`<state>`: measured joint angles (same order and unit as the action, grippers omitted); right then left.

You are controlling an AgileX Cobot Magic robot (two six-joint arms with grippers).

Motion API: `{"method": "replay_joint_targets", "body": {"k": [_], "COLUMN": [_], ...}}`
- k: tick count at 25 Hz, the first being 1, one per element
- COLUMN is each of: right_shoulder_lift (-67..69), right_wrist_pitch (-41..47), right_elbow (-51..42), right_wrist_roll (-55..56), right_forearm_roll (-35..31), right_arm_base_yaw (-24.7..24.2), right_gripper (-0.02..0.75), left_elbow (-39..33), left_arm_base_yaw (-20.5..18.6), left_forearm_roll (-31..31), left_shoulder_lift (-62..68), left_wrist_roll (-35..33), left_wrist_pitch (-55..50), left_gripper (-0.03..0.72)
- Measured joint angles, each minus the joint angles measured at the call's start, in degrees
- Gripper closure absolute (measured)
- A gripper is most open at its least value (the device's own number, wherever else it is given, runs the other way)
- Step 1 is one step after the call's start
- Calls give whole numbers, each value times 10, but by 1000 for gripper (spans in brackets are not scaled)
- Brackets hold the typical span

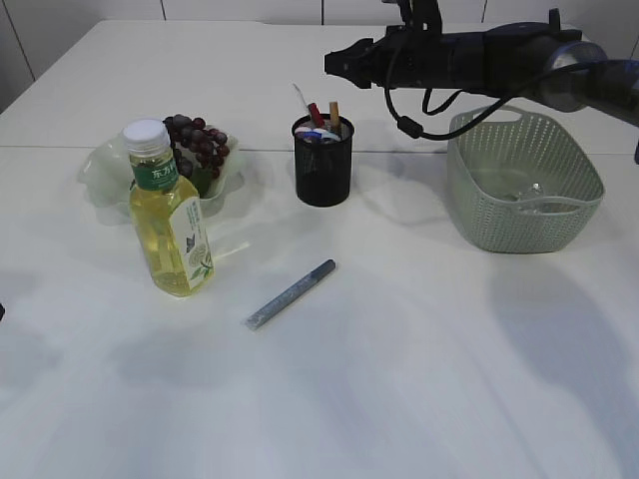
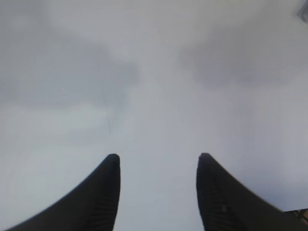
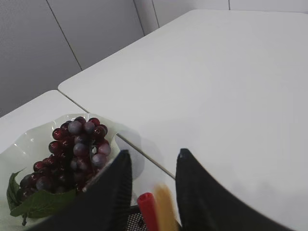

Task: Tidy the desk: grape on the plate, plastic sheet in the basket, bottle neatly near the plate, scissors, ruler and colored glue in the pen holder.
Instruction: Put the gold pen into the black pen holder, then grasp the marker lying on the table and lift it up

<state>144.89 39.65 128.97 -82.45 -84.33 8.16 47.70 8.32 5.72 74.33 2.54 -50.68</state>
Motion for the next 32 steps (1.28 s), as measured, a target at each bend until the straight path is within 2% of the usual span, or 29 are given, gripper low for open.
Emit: {"method": "replay_joint_targets", "body": {"k": [3,5,8,10,13,16,20,24,28,32], "right_shoulder_lift": [0,0,-12,-35,-79,-121,-168,-225,-299,-371], "right_wrist_pitch": [2,2,12,40,112,192,262,287,293,293], "right_elbow": [0,1,1,1,1,1,1,-42,-140,-263], "right_wrist_roll": [12,54,190,335,529,629,691,739,751,753], "right_forearm_roll": [0,27,160,292,453,535,590,616,646,680], "right_arm_base_yaw": [0,0,0,0,0,0,0,0,10,40], "right_gripper": [442,437,436,436,436,436,439,444,444,445], "left_elbow": [0,0,0,0,0,0,0,0,0,0], "left_arm_base_yaw": [0,0,0,0,0,0,0,0,0,0], "left_forearm_roll": [0,0,0,0,0,0,0,-4,-12,-13], "left_shoulder_lift": [0,0,0,0,0,0,0,0,0,0], "left_wrist_roll": [0,0,0,0,0,0,0,0,0,0], "left_wrist_pitch": [0,0,0,-1,-3,-8,-9,-9,-9,-9], "left_gripper": [316,316,316,316,316,316,316,316,316,316]}}
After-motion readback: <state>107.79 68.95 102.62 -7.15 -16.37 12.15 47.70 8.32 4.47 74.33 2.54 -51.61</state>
